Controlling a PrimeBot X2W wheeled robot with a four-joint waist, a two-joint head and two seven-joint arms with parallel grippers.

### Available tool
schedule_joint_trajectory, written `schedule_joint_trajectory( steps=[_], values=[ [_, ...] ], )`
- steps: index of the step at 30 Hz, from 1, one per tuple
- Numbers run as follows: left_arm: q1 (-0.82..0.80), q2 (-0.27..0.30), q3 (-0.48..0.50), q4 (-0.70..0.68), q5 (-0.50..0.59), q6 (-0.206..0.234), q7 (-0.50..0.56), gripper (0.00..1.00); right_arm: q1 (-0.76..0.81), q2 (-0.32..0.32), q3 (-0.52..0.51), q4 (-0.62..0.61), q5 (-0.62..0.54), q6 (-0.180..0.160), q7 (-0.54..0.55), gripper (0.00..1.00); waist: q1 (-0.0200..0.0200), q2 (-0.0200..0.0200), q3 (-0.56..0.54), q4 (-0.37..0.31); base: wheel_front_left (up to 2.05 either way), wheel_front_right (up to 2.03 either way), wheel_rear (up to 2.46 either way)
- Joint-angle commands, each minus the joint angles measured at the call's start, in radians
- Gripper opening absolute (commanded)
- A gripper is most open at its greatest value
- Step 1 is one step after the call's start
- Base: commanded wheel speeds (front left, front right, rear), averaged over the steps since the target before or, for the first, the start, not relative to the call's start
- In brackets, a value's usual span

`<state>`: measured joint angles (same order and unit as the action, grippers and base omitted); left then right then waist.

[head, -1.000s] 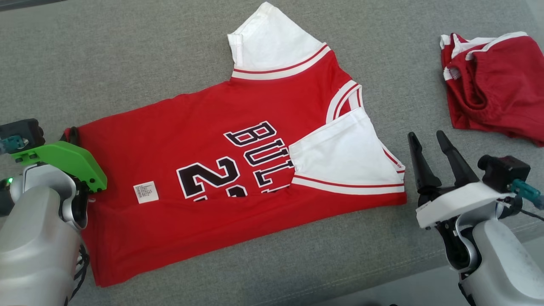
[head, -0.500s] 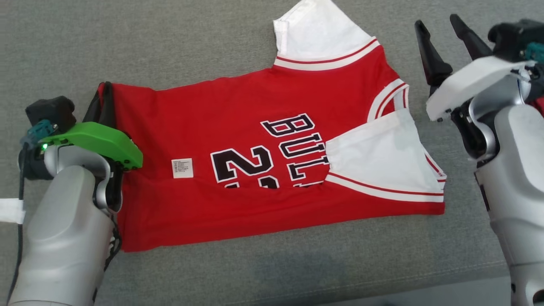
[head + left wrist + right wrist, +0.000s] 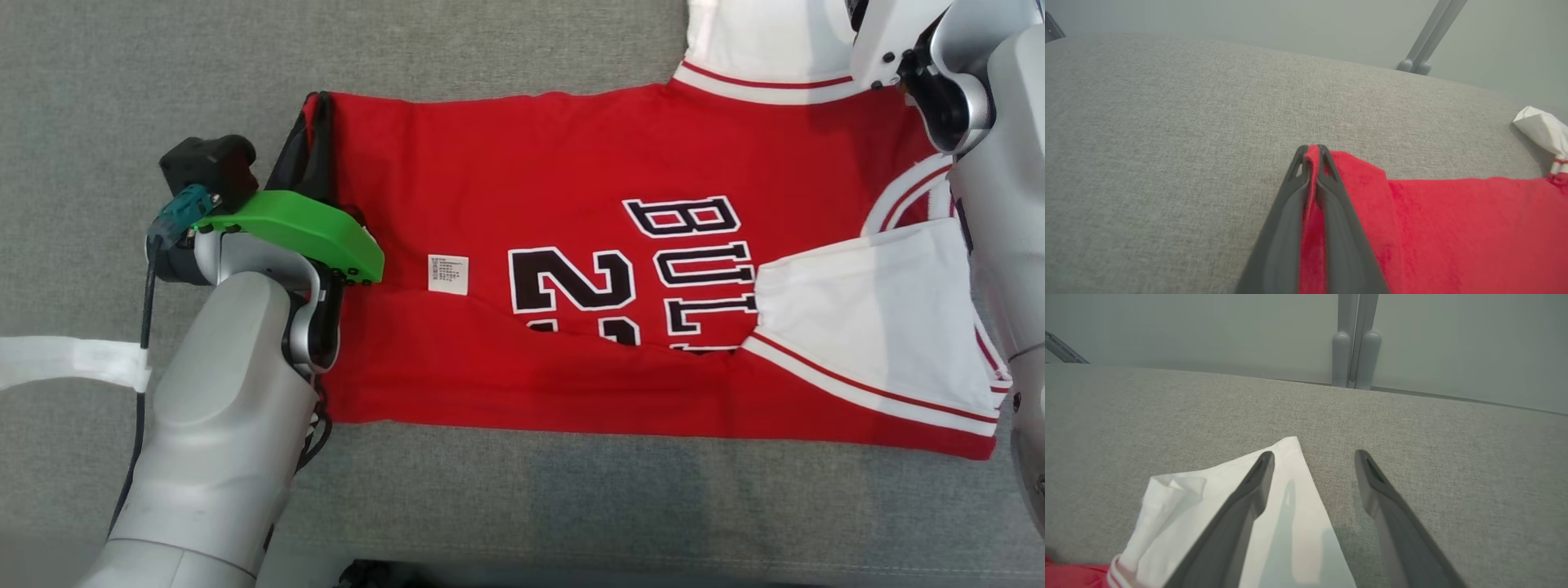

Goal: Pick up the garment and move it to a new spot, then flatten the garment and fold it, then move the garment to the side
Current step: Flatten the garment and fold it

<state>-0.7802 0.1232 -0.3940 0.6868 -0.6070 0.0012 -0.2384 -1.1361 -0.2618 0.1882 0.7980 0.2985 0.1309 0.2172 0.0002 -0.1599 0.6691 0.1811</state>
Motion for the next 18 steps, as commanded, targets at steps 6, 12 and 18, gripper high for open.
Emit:
schedule_joint_trajectory(
  steps=[6,12,18],
  values=[
    [-0.035,-0.040,-0.019,0.021,0.001,-0.012,-0.017,0.00,-0.090,-0.016,0.002,0.156,-0.029,0.000,-0.018,1.00,-0.0002,-0.0001,0.075,0.116,0.00,0.00,0.00],
    [-0.045,-0.058,-0.042,0.051,0.001,-0.026,-0.021,0.00,-0.130,-0.027,0.019,0.268,-0.049,0.000,-0.024,1.00,-0.0002,-0.0001,0.075,0.133,0.00,0.00,0.00],
    [-0.058,-0.061,-0.046,0.081,0.001,-0.030,-0.025,0.00,-0.150,-0.035,0.036,0.359,-0.060,-0.001,-0.015,0.33,-0.0002,-0.0001,0.075,0.134,0.00,0.00,0.00]
  ],
)
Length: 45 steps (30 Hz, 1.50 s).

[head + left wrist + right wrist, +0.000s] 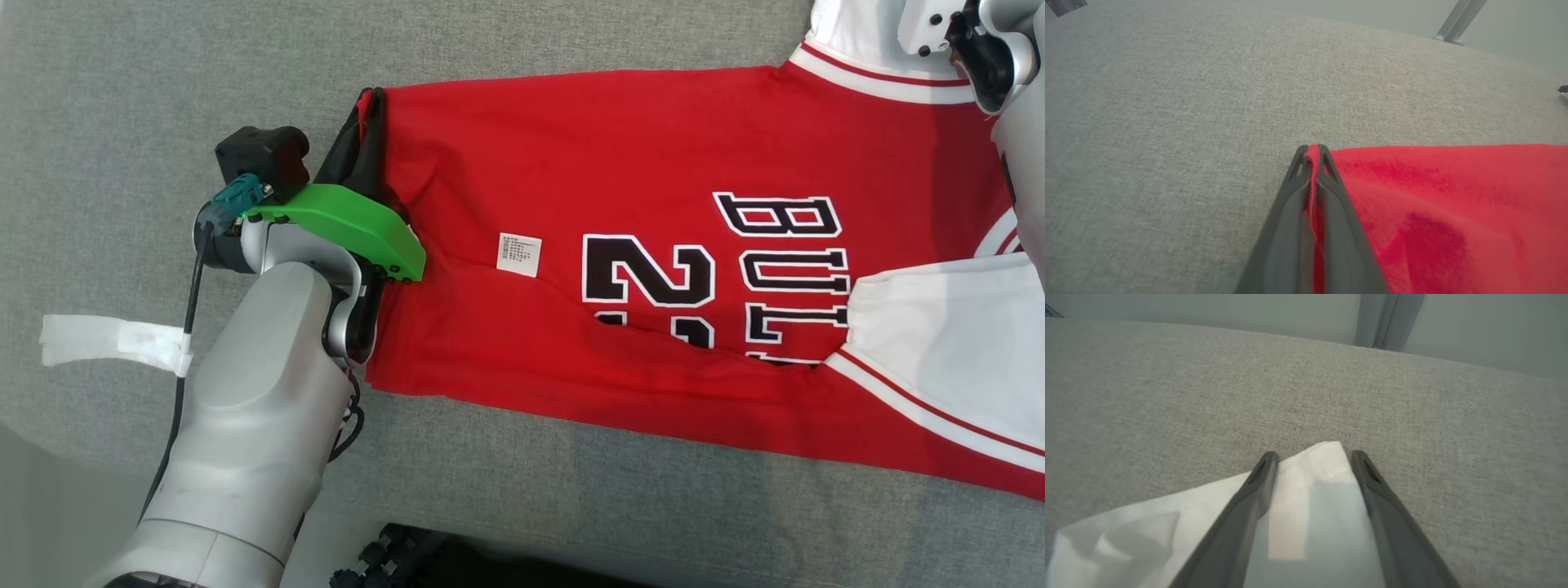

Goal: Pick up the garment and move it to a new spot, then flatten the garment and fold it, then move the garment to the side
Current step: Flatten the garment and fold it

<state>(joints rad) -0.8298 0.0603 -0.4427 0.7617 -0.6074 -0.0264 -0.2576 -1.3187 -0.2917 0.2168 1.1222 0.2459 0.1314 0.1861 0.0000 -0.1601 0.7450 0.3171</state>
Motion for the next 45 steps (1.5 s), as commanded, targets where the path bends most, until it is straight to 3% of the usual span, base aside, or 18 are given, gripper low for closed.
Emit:
schedule_joint_trajectory(
  steps=[1,2,3,4,11,19,26,31,39,45],
  values=[
    [-0.008,0.002,0.003,0.006,0.002,-0.002,-0.006,0.00,0.033,-0.005,0.007,0.035,-0.007,-0.001,0.016,0.33,0.0000,0.0001,-0.001,-0.002,0.00,0.00,0.00],
    [-0.009,0.002,0.004,0.010,0.002,-0.002,-0.006,0.00,0.029,-0.003,0.011,0.043,-0.006,-0.002,0.015,0.24,0.0000,0.0001,-0.003,-0.005,0.00,0.00,0.00],
    [-0.011,0.002,0.005,0.014,0.002,-0.003,-0.007,0.00,0.026,-0.001,0.014,0.051,-0.005,-0.002,0.010,0.04,0.0000,0.0001,-0.005,-0.009,0.00,0.00,0.00],
    [-0.012,0.003,0.007,0.018,0.004,-0.004,-0.007,0.00,0.023,0.001,0.018,0.057,-0.005,-0.002,0.007,0.00,0.0000,0.0001,-0.008,-0.013,0.00,0.00,0.00],
    [-0.012,0.021,0.024,0.054,0.001,-0.007,-0.007,0.00,0.015,0.036,0.048,0.074,0.005,-0.001,-0.043,0.00,0.0000,0.0001,-0.039,-0.051,0.00,0.00,0.00],
    [0.025,0.062,0.053,0.098,-0.015,-0.016,-0.008,0.00,0.066,0.067,0.131,0.000,0.099,-0.001,-0.128,0.00,0.0000,0.0001,-0.106,-0.118,0.00,0.00,0.00],
    [0.063,0.110,0.077,0.117,-0.026,-0.014,-0.008,0.00,0.165,0.033,0.205,-0.122,0.229,-0.001,-0.205,0.00,0.0000,0.0001,-0.178,-0.181,0.00,0.00,0.00],
    [0.117,0.145,0.076,0.093,-0.020,-0.034,-0.008,0.00,0.284,-0.029,0.257,-0.273,0.332,-0.001,-0.273,0.00,0.0000,0.0001,-0.244,-0.218,0.00,0.00,0.00],
    [0.185,0.193,0.068,0.059,-0.016,-0.044,-0.002,0.00,0.476,-0.105,0.265,-0.472,0.404,-0.001,-0.325,0.00,0.0000,0.0001,-0.319,-0.261,0.00,0.00,0.00],
    [0.297,0.212,0.078,-0.019,-0.031,-0.041,-0.006,0.00,0.669,-0.112,0.219,-0.595,0.420,-0.001,-0.362,0.00,0.0000,0.0001,-0.355,-0.275,0.00,0.00,0.00]
  ],
)
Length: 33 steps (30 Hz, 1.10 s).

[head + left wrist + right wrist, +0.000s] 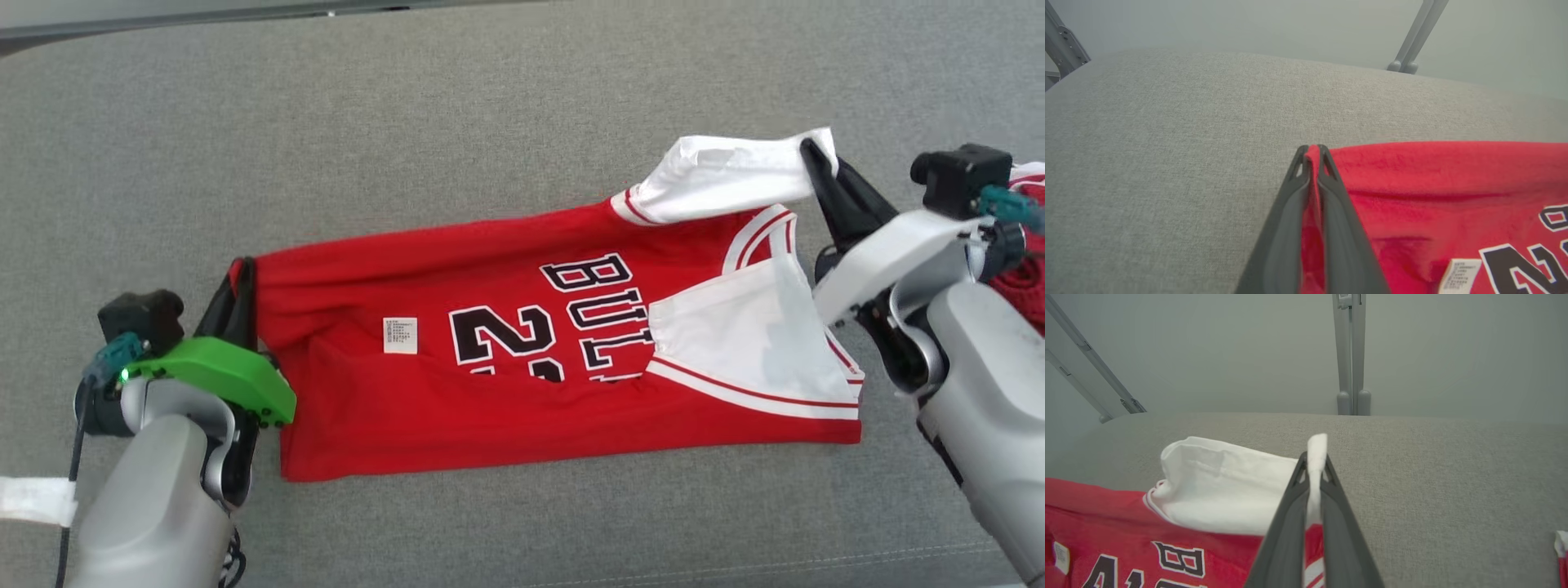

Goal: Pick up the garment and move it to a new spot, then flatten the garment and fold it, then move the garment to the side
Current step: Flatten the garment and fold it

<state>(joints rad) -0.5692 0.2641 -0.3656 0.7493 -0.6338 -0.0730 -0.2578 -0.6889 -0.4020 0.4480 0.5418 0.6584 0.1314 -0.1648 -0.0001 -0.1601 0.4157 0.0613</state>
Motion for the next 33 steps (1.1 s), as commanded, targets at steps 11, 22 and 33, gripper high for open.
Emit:
schedule_joint_trajectory(
  steps=[11,22,33],
  values=[
    [0.218,-0.010,0.027,-0.056,-0.050,0.052,-0.002,0.00,0.309,0.066,-0.128,-0.085,-0.015,-0.001,-0.014,0.00,0.0001,0.0001,-0.042,-0.027,0.00,0.00,0.00],
    [0.252,-0.031,0.032,-0.005,-0.073,0.054,0.000,1.00,0.365,0.105,-0.131,-0.022,-0.120,-0.001,-0.040,0.39,0.0001,0.0001,-0.054,-0.043,0.00,0.00,0.00],
    [0.423,-0.039,0.109,-0.170,-0.078,0.080,-0.007,1.00,0.487,0.134,-0.239,-0.041,-0.227,-0.001,-0.096,1.00,0.0001,0.0001,-0.099,-0.056,0.00,0.00,0.00]
  ],
)
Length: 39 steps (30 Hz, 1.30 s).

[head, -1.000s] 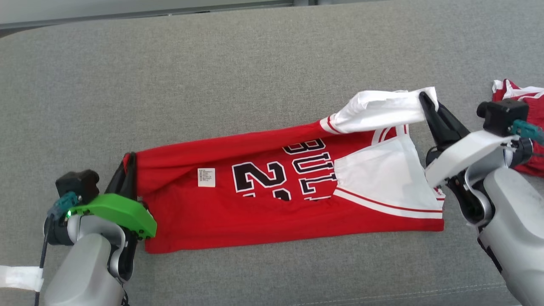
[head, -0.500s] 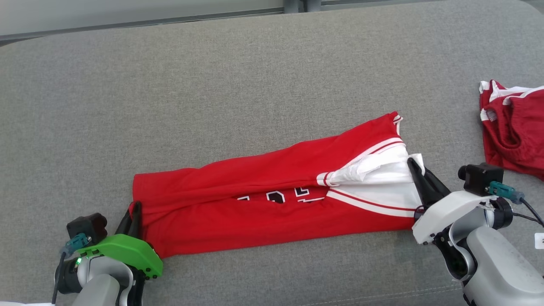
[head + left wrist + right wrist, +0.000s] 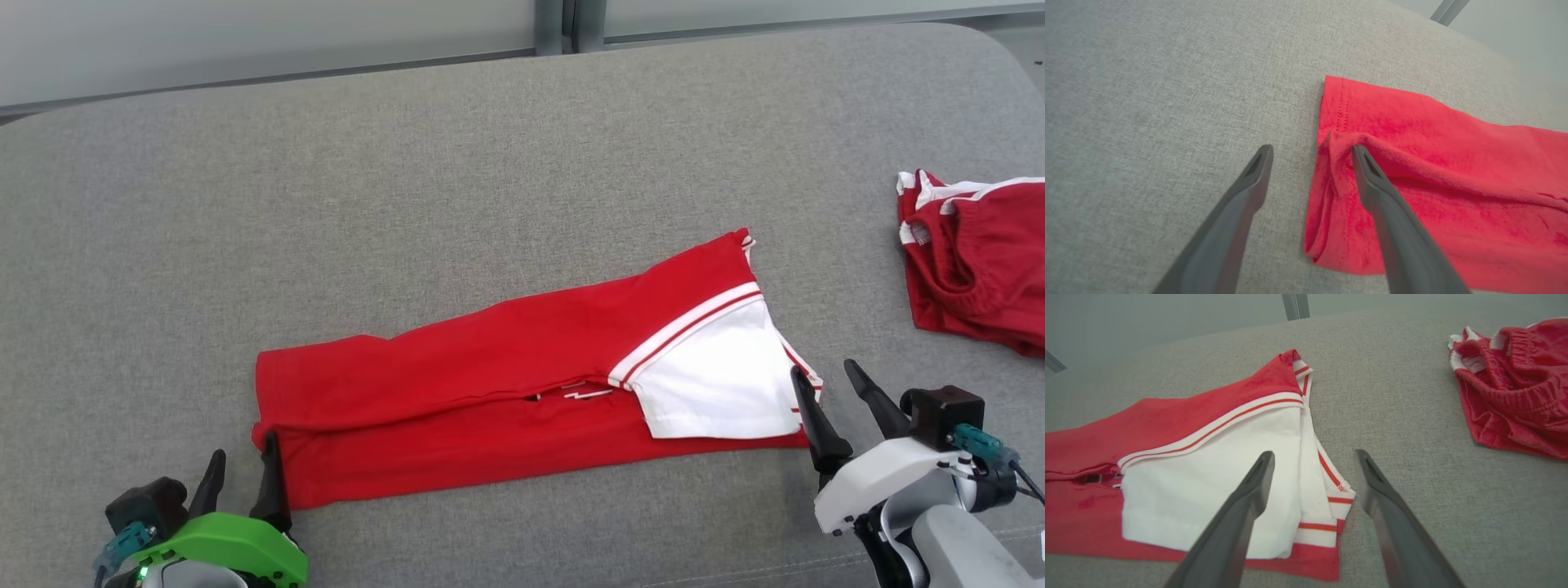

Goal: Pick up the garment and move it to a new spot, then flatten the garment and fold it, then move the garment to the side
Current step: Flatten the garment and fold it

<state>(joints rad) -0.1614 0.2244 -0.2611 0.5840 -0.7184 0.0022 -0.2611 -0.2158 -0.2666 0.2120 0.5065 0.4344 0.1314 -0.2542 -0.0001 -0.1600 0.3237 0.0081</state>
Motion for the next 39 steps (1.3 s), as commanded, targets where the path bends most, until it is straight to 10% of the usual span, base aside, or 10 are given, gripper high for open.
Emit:
schedule_joint_trajectory(
  steps=[1,20,39],
  values=[
    [0.032,0.000,0.014,-0.037,0.014,0.012,-0.004,1.00,0.028,0.004,-0.018,-0.014,-0.011,-0.001,-0.008,1.00,0.0001,0.0000,-0.012,-0.005,0.00,0.00,0.00],
    [0.133,-0.050,0.041,-0.361,0.134,0.102,0.001,1.00,0.107,0.029,-0.140,-0.156,-0.104,-0.001,0.107,1.00,0.0001,0.0000,-0.118,-0.017,0.00,0.00,0.00],
    [0.140,-0.060,0.021,-0.431,0.127,0.110,0.011,1.00,-0.093,-0.028,-0.147,0.081,-0.088,-0.001,0.352,1.00,0.0001,0.0000,-0.045,0.204,0.00,0.00,0.00]
  ],
)
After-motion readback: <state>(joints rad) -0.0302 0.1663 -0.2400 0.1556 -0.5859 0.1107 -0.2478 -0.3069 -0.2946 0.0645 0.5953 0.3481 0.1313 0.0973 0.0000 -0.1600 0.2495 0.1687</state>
